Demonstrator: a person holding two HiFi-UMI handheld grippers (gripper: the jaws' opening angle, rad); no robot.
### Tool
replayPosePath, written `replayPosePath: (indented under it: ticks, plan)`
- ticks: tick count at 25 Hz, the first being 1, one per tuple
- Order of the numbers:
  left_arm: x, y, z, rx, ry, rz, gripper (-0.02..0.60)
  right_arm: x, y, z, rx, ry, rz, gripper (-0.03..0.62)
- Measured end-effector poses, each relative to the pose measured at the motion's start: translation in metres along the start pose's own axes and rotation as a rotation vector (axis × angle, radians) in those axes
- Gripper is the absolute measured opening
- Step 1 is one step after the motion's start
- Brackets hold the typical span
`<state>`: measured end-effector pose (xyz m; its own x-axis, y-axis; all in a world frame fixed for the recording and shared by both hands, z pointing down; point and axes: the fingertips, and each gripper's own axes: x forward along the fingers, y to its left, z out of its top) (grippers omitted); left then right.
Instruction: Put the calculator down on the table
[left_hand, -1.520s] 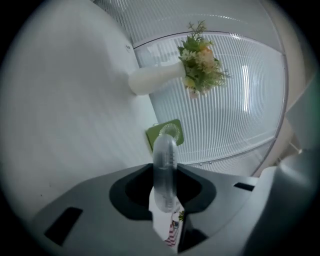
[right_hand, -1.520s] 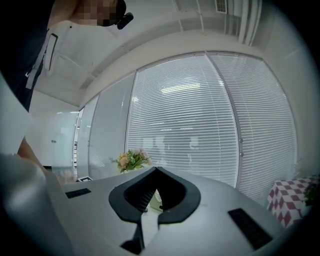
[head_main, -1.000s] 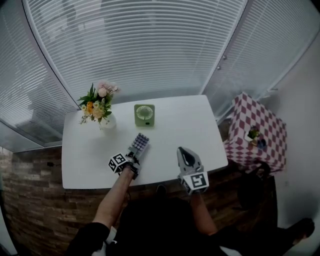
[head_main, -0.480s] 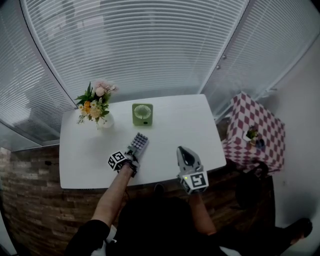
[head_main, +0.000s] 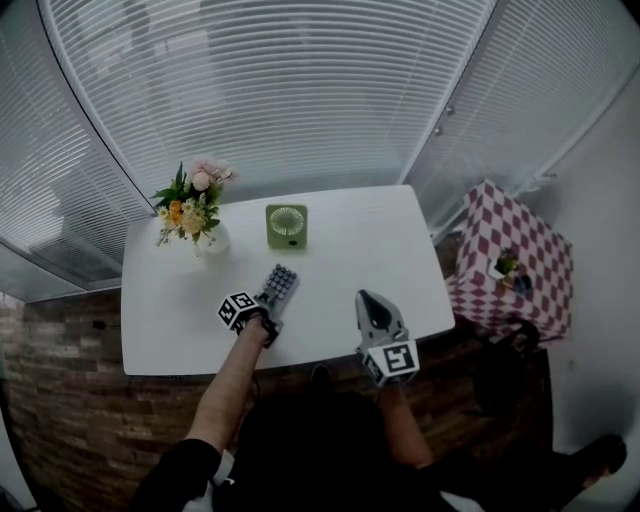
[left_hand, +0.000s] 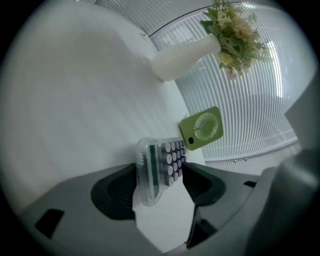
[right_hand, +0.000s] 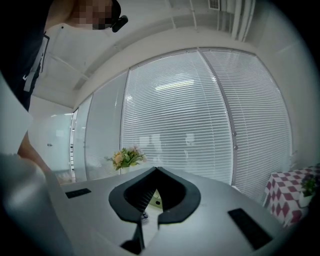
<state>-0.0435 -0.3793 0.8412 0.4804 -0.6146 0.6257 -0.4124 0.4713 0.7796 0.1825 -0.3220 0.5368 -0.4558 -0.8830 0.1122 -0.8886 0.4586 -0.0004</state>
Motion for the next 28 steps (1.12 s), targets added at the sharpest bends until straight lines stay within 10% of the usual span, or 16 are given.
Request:
replayPosePath:
  ticks: [4, 12, 20, 28]
  plan:
    - [-0.009, 0.004, 0.002, -0.009, -0.041, 0.081, 0.273, -0.002, 0.001, -0.003, 0.003, 0.007, -0.005, 0.005]
    - [-0.032, 0.004, 0.006, -0.046, -0.105, -0.002, 0.273, 0.0, 0.004, 0.003, 0.018, -0.011, 0.009, 0.005]
    - [-0.072, -0.032, 0.026, -0.008, -0.211, -0.179, 0.273, 0.003, 0.003, 0.005, -0.002, -0.032, 0.003, 0.005]
    - [-0.142, -0.099, 0.049, -0.055, -0.357, -0.517, 0.273, 0.004, 0.001, 0.004, -0.003, -0.018, -0.01, 0.005]
